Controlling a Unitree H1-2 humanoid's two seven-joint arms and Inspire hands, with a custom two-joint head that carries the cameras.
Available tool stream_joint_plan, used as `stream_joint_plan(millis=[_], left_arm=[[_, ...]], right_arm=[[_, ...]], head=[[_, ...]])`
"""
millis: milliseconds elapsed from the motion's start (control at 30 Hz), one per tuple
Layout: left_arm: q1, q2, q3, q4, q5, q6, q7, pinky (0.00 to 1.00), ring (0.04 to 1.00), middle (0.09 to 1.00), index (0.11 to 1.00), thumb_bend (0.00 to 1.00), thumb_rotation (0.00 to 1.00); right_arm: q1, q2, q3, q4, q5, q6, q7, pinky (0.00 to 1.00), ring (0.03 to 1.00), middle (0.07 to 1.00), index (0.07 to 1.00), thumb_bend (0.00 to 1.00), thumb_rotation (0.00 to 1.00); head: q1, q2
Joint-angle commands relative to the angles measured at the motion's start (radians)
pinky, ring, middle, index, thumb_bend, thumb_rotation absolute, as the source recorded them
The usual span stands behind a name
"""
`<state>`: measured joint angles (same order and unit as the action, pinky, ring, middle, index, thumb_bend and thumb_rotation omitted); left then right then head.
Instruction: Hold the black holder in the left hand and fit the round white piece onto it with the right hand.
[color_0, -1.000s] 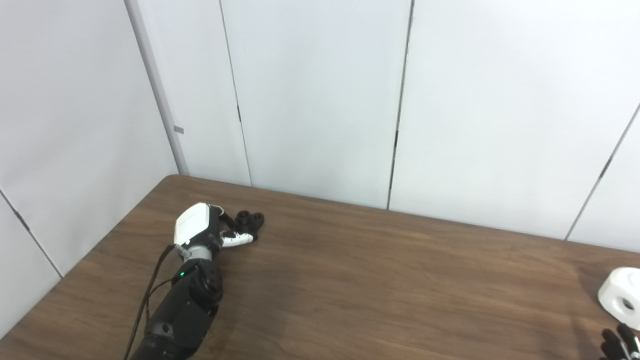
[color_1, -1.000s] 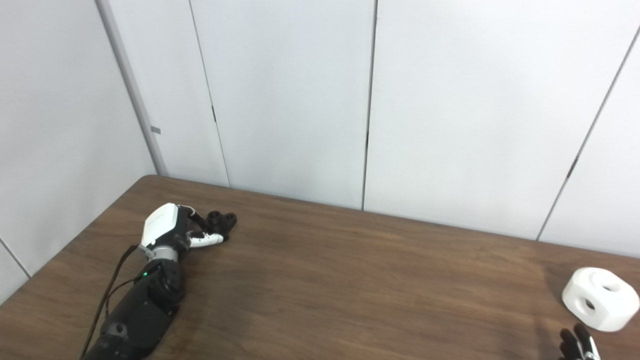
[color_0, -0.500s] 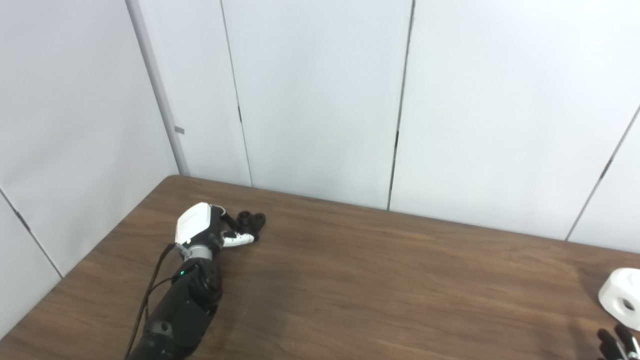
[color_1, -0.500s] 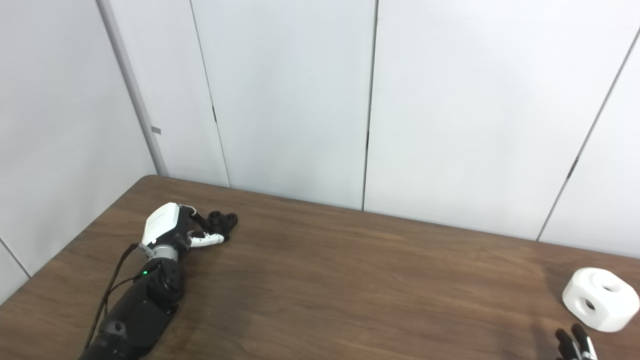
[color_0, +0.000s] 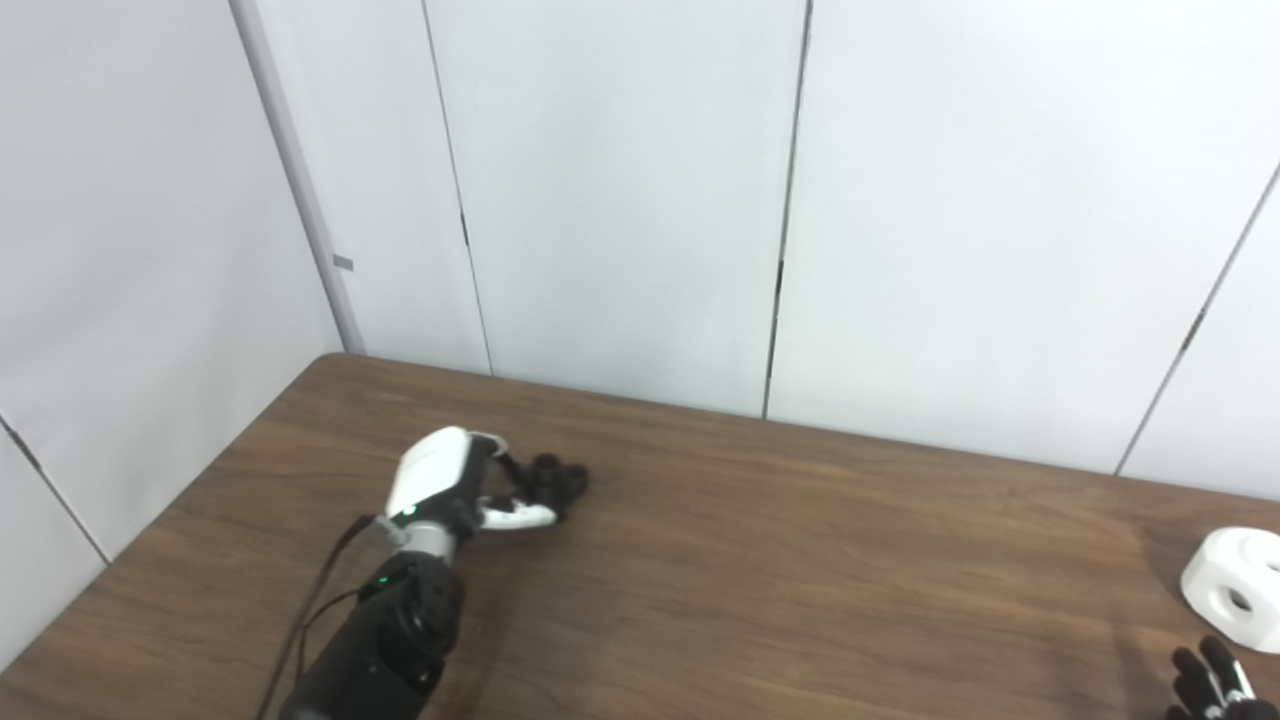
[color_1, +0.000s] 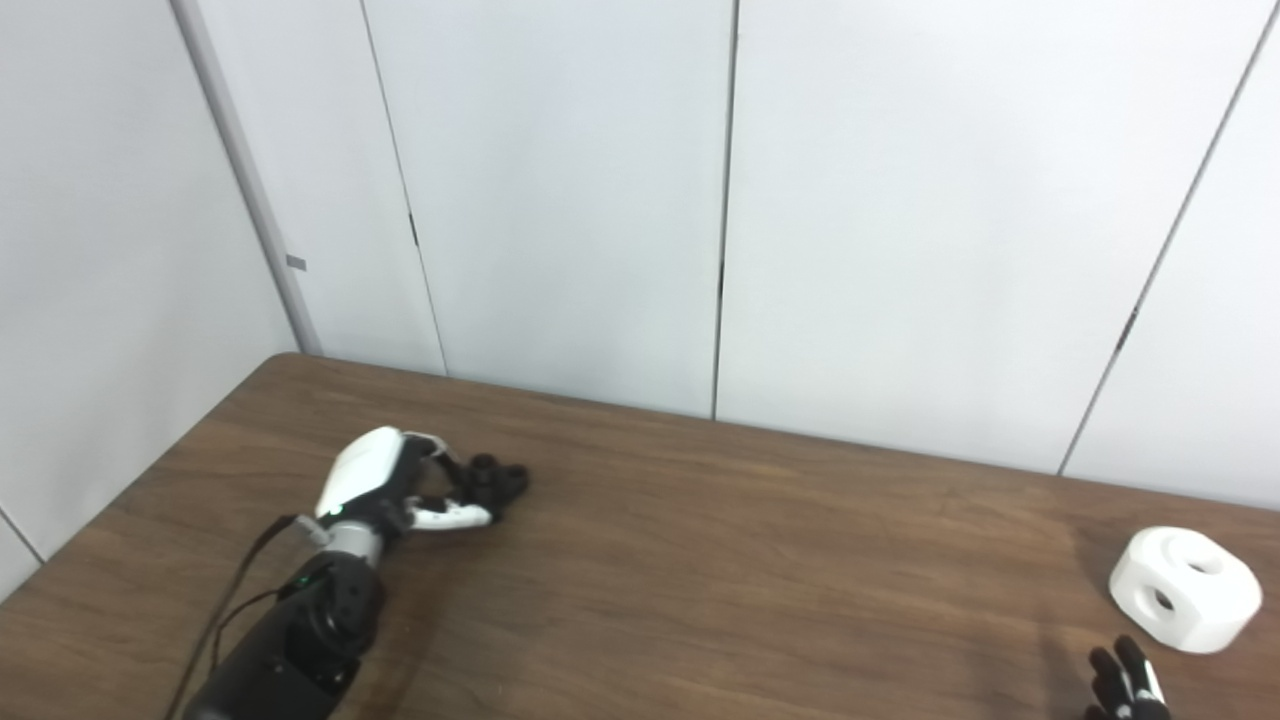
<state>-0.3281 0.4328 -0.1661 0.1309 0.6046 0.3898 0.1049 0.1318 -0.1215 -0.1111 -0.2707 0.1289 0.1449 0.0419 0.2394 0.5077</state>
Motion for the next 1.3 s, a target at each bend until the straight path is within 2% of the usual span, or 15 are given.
stream_joint_plan(millis=[0,167,433,667,900,1100,1267], left_arm=[[-0.015,0.032,-0.019,-0.07,0.065,-0.021,0.001,1.0,0.887,0.782,0.485,0.52,0.05],[0.027,0.029,-0.069,-0.164,0.145,-0.035,-0.032,1.0,0.876,0.778,0.485,0.52,0.05],[0.122,0.0,-0.133,-0.313,0.233,-0.106,-0.067,1.0,0.86,0.759,0.484,0.52,0.05],[0.195,-0.047,-0.171,-0.388,0.276,-0.151,-0.117,1.0,0.865,0.762,0.485,0.52,0.05],[0.248,-0.102,-0.182,-0.435,0.278,-0.196,-0.145,0.99,0.856,0.758,0.484,0.52,0.05],[0.298,-0.144,-0.187,-0.463,0.269,-0.213,-0.17,0.99,0.856,0.762,0.484,0.52,0.05],[0.352,-0.175,-0.189,-0.47,0.245,-0.231,-0.187,0.99,0.857,0.766,0.485,0.52,0.05]], right_arm=[[-0.015,0.007,0.006,-0.041,-0.007,-0.004,-0.003,1.0,1.0,0.965,1.0,0.54,1.0],[-0.017,0.011,0.013,-0.047,-0.021,0.0,-0.01,1.0,1.0,0.967,1.0,0.53,1.0],[-0.022,0.034,0.024,-0.03,-0.045,-0.025,-0.018,1.0,0.998,0.948,1.0,0.48,1.0],[-0.02,0.058,0.034,-0.045,-0.062,-0.013,-0.034,1.0,0.985,0.933,1.0,0.54,1.0],[-0.026,0.071,0.052,-0.073,-0.084,0.013,-0.048,1.0,0.999,0.931,1.0,0.55,1.0],[-0.035,0.081,0.062,-0.094,-0.095,0.026,-0.058,1.0,0.973,0.923,1.0,0.57,1.0],[-0.037,0.093,0.071,-0.136,-0.106,0.069,-0.068,1.0,0.965,0.918,1.0,0.56,1.0]], head=[[-0.002,0.001],[-0.039,0.012],[-0.132,0.041],[-0.184,0.071],[-0.234,0.113],[-0.278,0.149],[-0.316,0.184]])
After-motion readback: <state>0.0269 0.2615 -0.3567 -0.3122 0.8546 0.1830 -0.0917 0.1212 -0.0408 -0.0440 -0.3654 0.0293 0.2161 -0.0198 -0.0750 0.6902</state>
